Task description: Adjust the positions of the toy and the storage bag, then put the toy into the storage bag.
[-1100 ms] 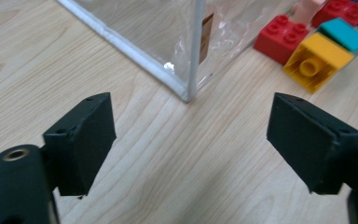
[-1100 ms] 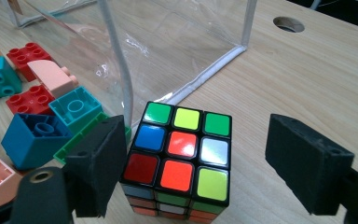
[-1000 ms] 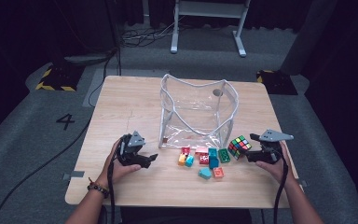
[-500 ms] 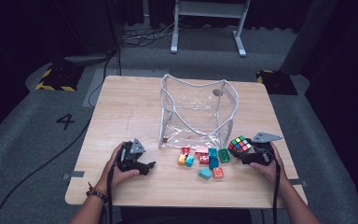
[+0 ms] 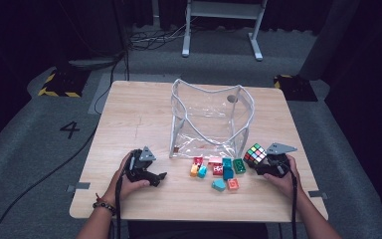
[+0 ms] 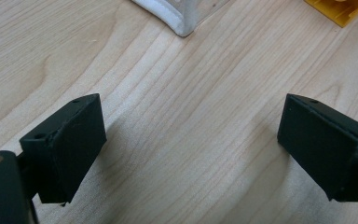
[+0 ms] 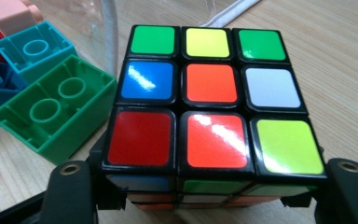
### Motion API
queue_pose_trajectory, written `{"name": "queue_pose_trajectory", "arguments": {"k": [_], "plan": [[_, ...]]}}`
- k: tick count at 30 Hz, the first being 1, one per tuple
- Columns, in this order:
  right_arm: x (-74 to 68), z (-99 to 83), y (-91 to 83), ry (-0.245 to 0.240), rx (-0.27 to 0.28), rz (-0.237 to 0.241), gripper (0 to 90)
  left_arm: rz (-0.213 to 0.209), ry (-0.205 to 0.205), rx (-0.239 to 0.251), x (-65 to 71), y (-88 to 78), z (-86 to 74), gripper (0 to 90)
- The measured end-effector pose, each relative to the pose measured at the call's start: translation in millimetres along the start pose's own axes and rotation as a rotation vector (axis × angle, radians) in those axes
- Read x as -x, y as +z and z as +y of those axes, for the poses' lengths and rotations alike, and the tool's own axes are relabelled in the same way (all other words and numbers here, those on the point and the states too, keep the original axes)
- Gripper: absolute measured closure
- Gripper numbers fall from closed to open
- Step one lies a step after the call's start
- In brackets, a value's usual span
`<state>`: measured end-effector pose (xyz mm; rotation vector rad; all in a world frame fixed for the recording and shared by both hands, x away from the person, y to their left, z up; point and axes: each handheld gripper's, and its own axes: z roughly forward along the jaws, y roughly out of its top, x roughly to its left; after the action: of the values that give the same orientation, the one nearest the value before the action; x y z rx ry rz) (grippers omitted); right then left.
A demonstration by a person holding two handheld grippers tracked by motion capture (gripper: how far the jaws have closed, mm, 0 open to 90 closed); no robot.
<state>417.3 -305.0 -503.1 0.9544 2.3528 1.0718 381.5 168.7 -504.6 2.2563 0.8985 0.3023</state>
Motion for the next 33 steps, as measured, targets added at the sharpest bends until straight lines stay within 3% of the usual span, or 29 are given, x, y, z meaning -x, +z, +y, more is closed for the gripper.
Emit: {"name": "queue_pose_trajectory", "arguments": {"k": [5,10,15,23,29,33], "plan": [[1.2,0.6,0.0,0.016,0.003,0.026,34.0,0.001,0.001,-0.003,-0.1,-0.2,0.1,7.8],[1.4,0.8,-1.6,0.018,0.016,0.019,34.0,0.001,0.001,-0.001,-0.1,-0.1,0.1,7.8],[6.8,0.6,-6.9,0.069,0.051,0.019,34.0,0.007,0.007,0.0,-0.3,-0.3,0.1,7.8],[14.2,1.1,-13.9,0.056,0.072,-0.03,34.0,0.001,0.0,0.001,-0.1,0.1,0.0,7.8],[14.8,3.2,-22.5,0.034,0.088,-0.039,34.0,-0.006,0.013,-0.012,-1.5,0.5,1.3,6.5],[16.8,7.6,-29.3,0.049,0.116,-0.034,34.0,-0.014,0.004,-0.007,-1.2,1.7,1.2,5.9]]}}
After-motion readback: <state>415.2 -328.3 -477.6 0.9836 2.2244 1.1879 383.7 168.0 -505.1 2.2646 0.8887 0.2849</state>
